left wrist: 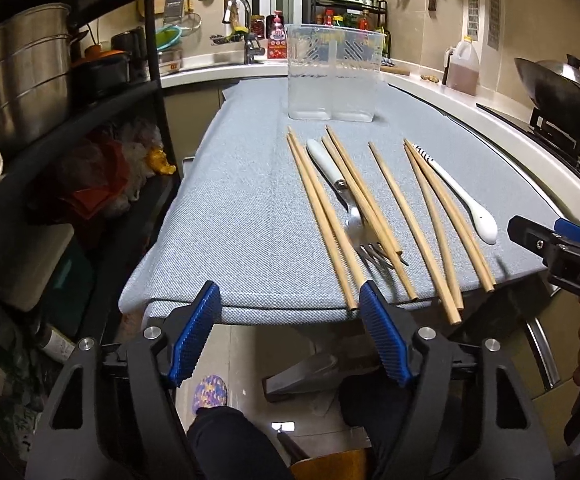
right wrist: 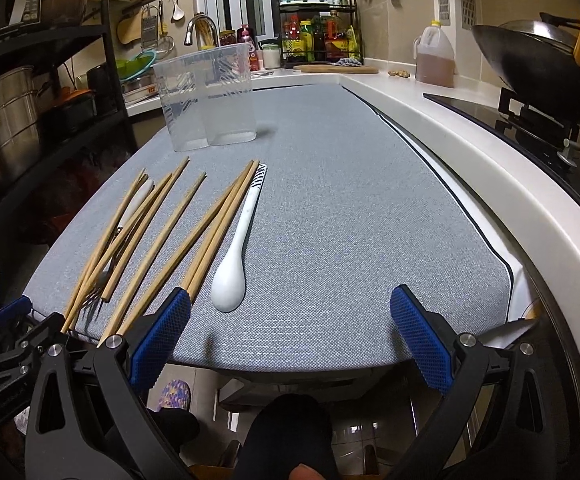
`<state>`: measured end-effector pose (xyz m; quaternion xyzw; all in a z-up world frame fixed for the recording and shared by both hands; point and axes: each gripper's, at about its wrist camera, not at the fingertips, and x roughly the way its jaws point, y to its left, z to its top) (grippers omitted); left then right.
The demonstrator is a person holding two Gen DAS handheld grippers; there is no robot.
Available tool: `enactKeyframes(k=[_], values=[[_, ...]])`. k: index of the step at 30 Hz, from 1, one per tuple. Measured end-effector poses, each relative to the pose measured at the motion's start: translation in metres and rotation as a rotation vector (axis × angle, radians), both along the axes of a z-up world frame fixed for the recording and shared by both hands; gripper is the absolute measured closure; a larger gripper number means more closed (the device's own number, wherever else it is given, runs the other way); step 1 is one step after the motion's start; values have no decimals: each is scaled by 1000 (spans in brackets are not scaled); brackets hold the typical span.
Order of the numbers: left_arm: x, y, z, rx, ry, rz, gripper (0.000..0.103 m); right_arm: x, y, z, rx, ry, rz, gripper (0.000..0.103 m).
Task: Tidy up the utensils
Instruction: 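Close the left tool on a wooden chopstick while the right tool grasps the white spoon, then lift the chopstick with the left tool while the right tool lifts the spoon toward the holder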
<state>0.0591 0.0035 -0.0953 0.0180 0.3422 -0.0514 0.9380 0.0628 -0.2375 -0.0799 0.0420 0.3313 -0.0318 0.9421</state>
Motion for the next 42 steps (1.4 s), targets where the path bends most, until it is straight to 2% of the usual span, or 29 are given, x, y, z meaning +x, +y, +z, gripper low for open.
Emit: enactKeyframes(k=[7, 10, 13, 15, 18, 19, 22, 25, 26, 27, 32, 42], values=[[2, 2, -3, 12, -15, 14, 36, 7, 1, -2, -1, -7, 10, 5], [4, -3, -3, 48, -52, 1, 43, 11, 1, -3, 3, -30, 24, 5], [8, -8, -4, 71, -81, -20, 54, 18, 3, -7, 0, -51, 42, 5], [9, -10, -5, 58, -116, -43, 64, 23, 5, -11, -9, -57, 58, 17], [9, -12, -7, 52, -134, -64, 75, 29, 5, -20, -9, -42, 76, 29], [9, -13, -7, 53, -138, -67, 76, 27, 7, -21, -20, -67, 79, 30], [9, -15, -9, 52, -159, -79, 80, 23, 12, -25, -51, -112, 110, 42], [10, -17, -10, 30, -169, -102, 90, 16, 15, -29, -57, -166, 148, 55], [11, -17, -10, 27, -169, -105, 94, 15, 16, -30, -55, -174, 167, 65], [11, -18, -10, 26, -167, -109, 95, 15, 18, -29, -49, -175, 202, 80], [13, -11, -4, -15, -152, -92, 96, 14, 15, -20, -44, -171, 194, 80], [6, -4, 38, -31, -284, -99, 97, 4, 16, 20, -57, -300, 202, 81]])
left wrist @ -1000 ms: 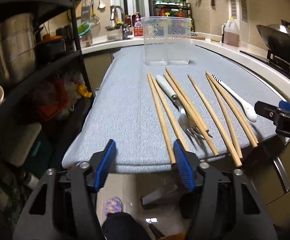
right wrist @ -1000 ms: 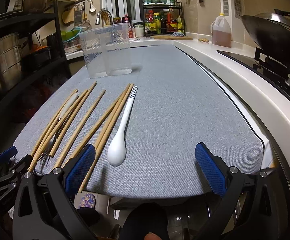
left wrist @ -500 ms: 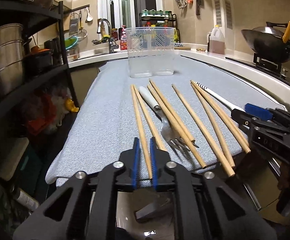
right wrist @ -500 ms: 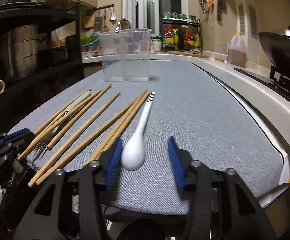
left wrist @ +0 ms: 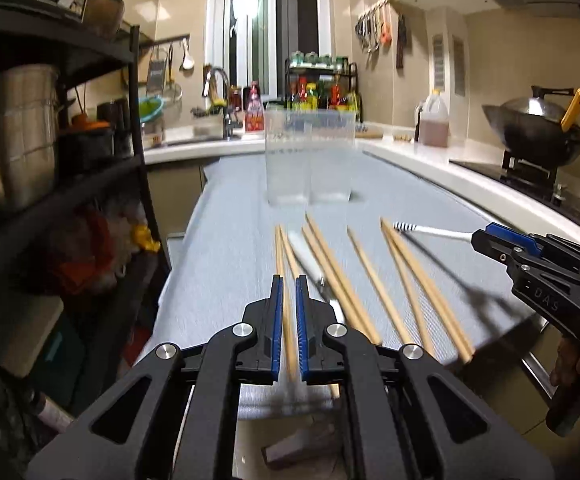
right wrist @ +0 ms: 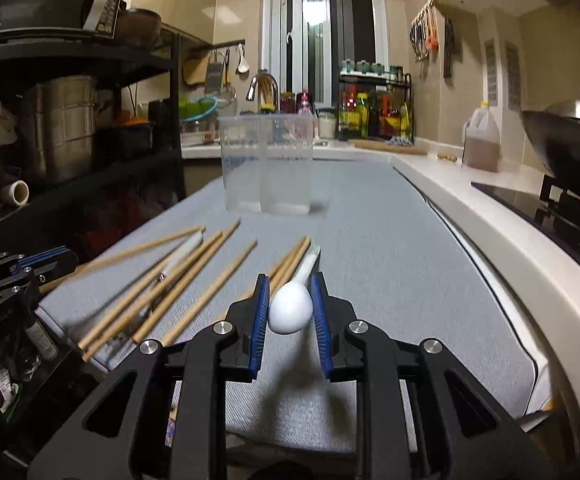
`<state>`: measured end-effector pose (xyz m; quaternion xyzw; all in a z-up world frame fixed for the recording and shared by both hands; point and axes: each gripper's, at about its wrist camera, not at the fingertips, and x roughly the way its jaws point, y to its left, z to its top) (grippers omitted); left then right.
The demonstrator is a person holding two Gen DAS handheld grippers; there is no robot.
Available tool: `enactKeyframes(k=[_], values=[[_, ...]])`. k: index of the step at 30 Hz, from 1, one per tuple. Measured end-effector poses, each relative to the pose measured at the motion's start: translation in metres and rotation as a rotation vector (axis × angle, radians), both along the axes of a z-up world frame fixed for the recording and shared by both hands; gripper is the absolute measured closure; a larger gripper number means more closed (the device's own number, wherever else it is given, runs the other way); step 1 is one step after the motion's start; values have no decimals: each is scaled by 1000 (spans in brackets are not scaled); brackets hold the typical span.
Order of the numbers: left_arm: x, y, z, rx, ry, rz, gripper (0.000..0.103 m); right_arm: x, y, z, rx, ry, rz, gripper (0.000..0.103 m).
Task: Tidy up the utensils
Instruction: 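Lift the chopstick with the left tool while the right tool lifts the spoon toward the holder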
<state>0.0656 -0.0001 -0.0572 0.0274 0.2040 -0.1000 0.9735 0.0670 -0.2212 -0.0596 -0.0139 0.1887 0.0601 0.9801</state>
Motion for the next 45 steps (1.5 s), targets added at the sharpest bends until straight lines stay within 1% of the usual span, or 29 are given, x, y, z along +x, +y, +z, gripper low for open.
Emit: enactKeyframes(k=[5, 7, 10, 11, 13, 14, 15, 17, 20, 22, 23, 25, 26, 27, 28, 30, 32, 34, 41, 45], values=[[1, -5, 19, 5, -62, -24, 97, 7, 1, 14, 4, -37, 8, 81], [3, -7, 20, 20, -72, -23, 97, 13, 2, 17, 3, -38, 5, 81], [2, -4, 12, 19, -50, -14, 96, 15, 0, 13, 11, -22, 1, 81], [-1, -2, 5, 24, -40, -1, 95, 14, 0, 10, 7, -13, -1, 81], [-4, 2, -9, 37, -12, 19, 78, 13, -1, 1, 6, 15, -3, 81], [-6, 4, -17, 39, 6, 27, 64, 12, -3, -5, 8, 31, -4, 81], [-9, 6, -23, 38, 16, 37, 60, 10, -4, -10, 7, 46, -7, 81], [-14, 8, -34, 35, 33, 38, 59, 9, -6, -20, 7, 76, -11, 81], [-16, 3, -48, 79, 34, 26, 59, 8, -8, -33, 9, 116, -17, 81], [-17, 1, -56, 95, 26, 9, 68, 8, -9, -38, 12, 133, -18, 81], [-19, 0, -58, 99, 12, 5, 74, 8, -9, -39, 13, 136, -17, 81], [-22, -1, -61, 114, -25, -3, 81, 7, -10, -40, 10, 137, -17, 81], [-24, -2, -62, 118, -38, -21, 89, 7, -10, -39, 10, 137, -15, 81], [-26, -4, -63, 129, -53, -33, 94, 8, -10, -38, 11, 136, -14, 81], [-27, -7, -64, 154, -70, -33, 95, 8, -9, -38, 10, 134, -13, 81], [-28, -9, -64, 173, -80, -29, 95, 8, -8, -36, 7, 131, -10, 81], [-26, -7, -58, 160, -65, -17, 97, 7, -6, -33, 5, 125, -7, 82], [-27, -4, -51, 148, -76, -1, 98, 6, -5, -30, 2, 116, -3, 82], [-34, -1, 1, 84, -189, -12, 98, 2, -2, -9, 4, 59, 4, 82], [-27, -2, 27, 37, -208, -24, 98, 1, 0, 10, 0, 6, 11, 82]])
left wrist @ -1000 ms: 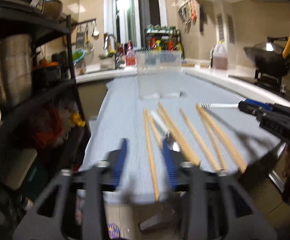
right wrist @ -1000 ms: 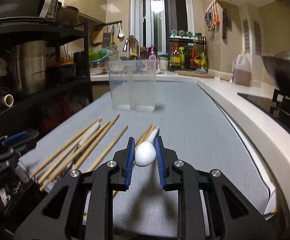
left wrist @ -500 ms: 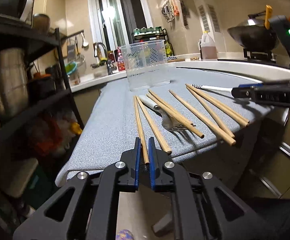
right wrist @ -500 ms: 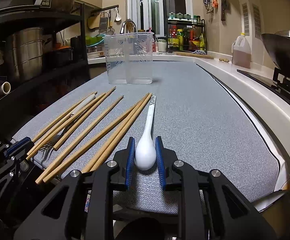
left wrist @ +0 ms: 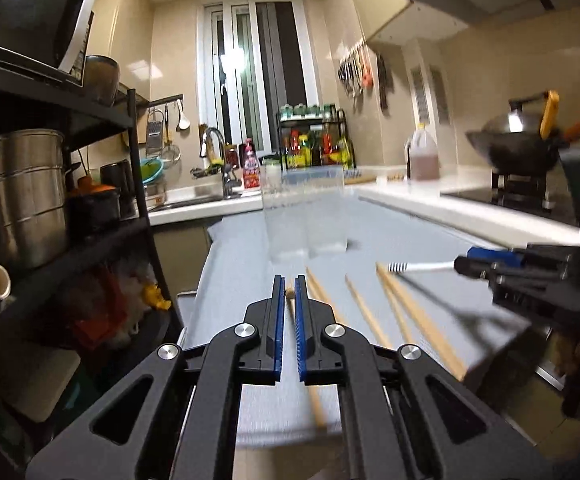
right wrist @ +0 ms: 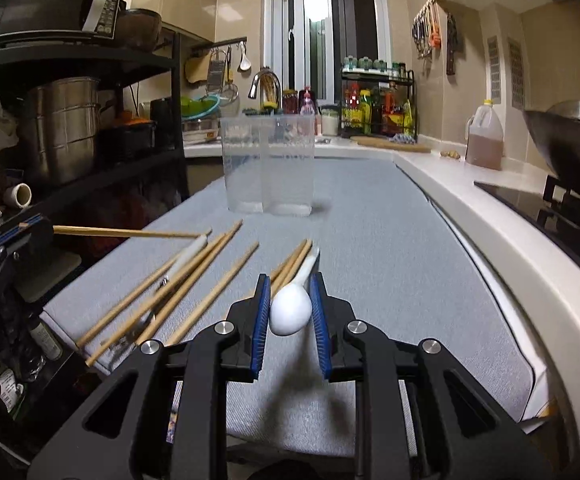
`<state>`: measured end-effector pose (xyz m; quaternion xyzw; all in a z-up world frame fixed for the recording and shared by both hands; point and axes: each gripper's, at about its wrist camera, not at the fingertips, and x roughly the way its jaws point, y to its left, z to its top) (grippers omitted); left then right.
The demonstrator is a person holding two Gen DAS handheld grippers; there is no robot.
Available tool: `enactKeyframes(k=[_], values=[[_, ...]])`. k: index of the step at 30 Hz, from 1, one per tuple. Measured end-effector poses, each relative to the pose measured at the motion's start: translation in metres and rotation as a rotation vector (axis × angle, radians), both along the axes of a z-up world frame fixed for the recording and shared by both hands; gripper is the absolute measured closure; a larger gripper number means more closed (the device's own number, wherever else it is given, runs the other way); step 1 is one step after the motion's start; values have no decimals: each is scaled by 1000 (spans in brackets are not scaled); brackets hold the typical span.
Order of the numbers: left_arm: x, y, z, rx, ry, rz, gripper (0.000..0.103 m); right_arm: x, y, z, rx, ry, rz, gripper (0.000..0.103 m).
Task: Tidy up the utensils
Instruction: 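Lift the chopstick with the left tool while the right tool lifts the spoon toward the holder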
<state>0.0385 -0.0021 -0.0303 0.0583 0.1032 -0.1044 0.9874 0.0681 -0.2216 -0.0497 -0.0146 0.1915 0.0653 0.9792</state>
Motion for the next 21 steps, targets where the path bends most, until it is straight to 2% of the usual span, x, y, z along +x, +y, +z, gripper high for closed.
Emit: enactKeyframes(k=[11, 21], values=[[44, 8, 43, -89, 29, -29, 98, 24, -5, 39, 35, -83, -14, 82], [84, 10, 61, -124, 81, -55, 98, 61, -10, 64, 87, -103, -25, 83]])
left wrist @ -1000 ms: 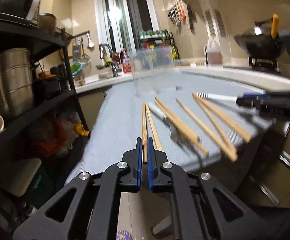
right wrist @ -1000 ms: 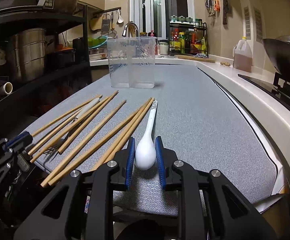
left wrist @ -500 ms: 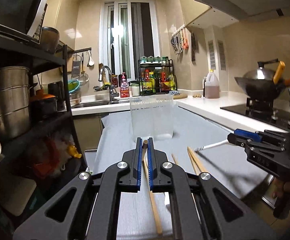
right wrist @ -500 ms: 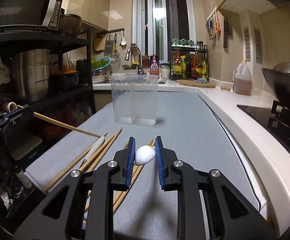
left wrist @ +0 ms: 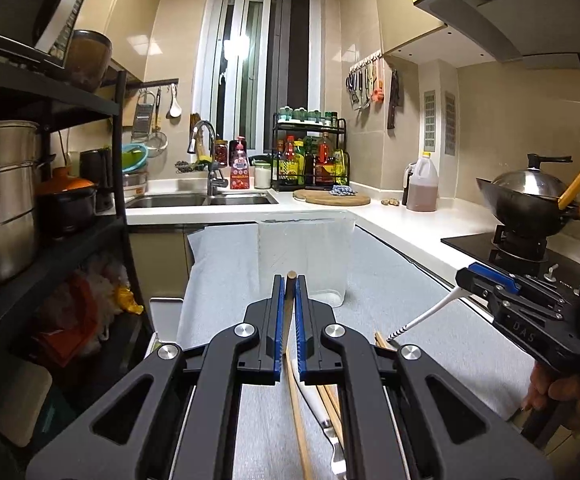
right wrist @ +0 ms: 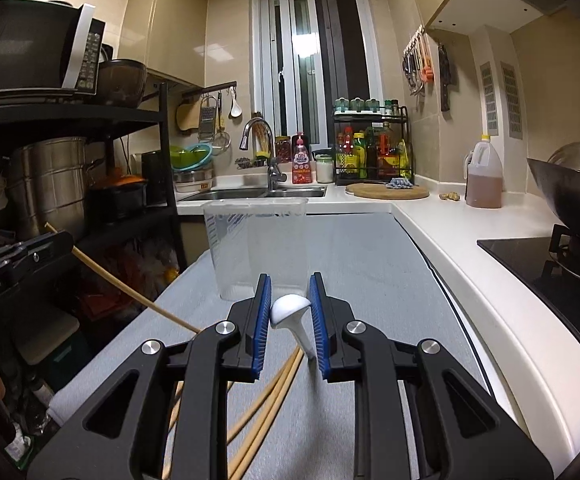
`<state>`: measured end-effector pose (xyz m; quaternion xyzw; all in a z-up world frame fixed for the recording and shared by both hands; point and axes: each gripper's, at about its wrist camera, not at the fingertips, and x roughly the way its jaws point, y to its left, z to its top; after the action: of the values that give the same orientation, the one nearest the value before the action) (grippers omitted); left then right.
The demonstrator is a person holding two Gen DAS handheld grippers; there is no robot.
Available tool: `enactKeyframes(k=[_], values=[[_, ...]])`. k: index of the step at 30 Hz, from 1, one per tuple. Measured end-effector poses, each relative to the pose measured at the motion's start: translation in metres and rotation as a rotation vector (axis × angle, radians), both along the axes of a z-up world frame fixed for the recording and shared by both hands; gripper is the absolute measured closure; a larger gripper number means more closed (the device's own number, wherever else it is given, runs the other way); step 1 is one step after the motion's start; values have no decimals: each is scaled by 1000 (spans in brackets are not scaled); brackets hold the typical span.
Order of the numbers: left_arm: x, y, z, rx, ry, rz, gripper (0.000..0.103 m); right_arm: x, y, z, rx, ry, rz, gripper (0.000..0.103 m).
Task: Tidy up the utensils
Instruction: 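Lift the chopstick with the left tool while the right tool lifts the spoon toward the holder, then carry the chopstick and spoon over the clear plastic holder with both tools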
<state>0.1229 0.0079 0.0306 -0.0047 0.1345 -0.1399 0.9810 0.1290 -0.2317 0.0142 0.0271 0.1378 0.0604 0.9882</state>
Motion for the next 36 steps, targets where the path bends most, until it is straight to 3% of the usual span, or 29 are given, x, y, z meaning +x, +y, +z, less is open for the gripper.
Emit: enactKeyframes(k=[9, 23, 36], values=[[26, -1, 17, 7, 34, -32, 98, 38, -14, 19, 103, 60, 16, 83], [62, 0, 45, 0, 102, -74, 98, 72, -14, 49, 102, 120, 37, 84], [88, -7, 91, 34, 59, -107, 98, 95, -12, 91, 96, 100, 72, 90]])
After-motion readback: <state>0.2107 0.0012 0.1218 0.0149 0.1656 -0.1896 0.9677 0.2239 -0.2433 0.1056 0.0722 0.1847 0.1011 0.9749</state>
